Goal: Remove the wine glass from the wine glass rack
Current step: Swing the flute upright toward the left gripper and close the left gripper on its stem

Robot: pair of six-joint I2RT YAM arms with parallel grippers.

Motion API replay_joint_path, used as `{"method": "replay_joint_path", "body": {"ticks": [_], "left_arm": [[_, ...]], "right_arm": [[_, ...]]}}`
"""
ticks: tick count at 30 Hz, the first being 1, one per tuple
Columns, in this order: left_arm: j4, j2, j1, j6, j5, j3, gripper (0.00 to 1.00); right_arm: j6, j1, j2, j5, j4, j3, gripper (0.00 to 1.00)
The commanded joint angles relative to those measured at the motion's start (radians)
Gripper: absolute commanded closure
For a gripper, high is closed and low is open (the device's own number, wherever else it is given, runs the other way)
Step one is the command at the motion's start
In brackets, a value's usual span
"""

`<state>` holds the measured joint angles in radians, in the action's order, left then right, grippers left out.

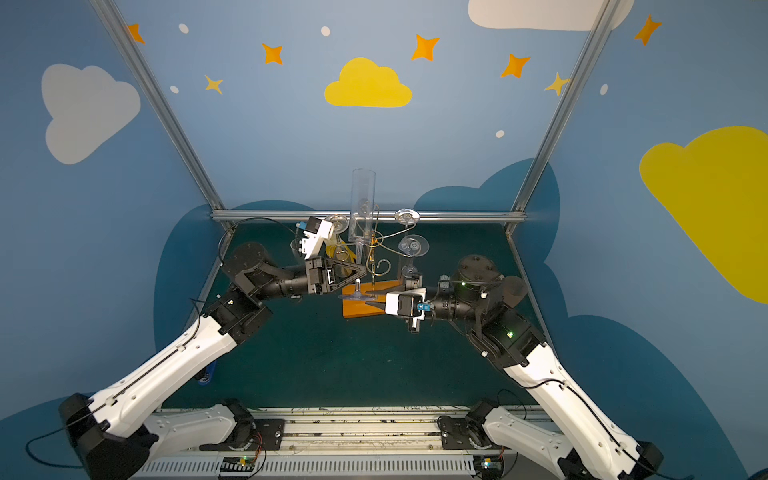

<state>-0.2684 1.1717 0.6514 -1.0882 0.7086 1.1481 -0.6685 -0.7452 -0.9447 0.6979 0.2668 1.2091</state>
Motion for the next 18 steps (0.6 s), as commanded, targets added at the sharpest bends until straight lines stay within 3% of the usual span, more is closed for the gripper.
{"method": "replay_joint_path", "body": {"ticks": [1, 4, 8, 12, 18], "left_arm": [[-0.002, -0.028, 0.003, 0.058, -0.02, 0.013, 0.98], [0.033, -0.062, 0.004, 0.118, -0.065, 0.011, 0.98], [0.128, -0.122, 0.004, 0.238, -0.144, 0.008, 0.98], [0.225, -0.192, 0.003, 0.371, -0.241, -0.009, 0.98], [0.373, -0.289, 0.003, 0.591, -0.36, -0.019, 0.98]], "right_arm": [[0.036, -0.008, 0.032, -0.05, -0.018, -0.014, 0.32], [0.093, -0.009, 0.061, -0.074, -0.064, -0.039, 0.18], [0.174, -0.011, 0.122, -0.132, -0.162, -0.105, 0.16], [0.303, -0.012, 0.185, -0.273, -0.292, -0.188, 0.16], [0.459, -0.014, 0.217, -0.352, -0.264, -0.185, 0.16]]}}
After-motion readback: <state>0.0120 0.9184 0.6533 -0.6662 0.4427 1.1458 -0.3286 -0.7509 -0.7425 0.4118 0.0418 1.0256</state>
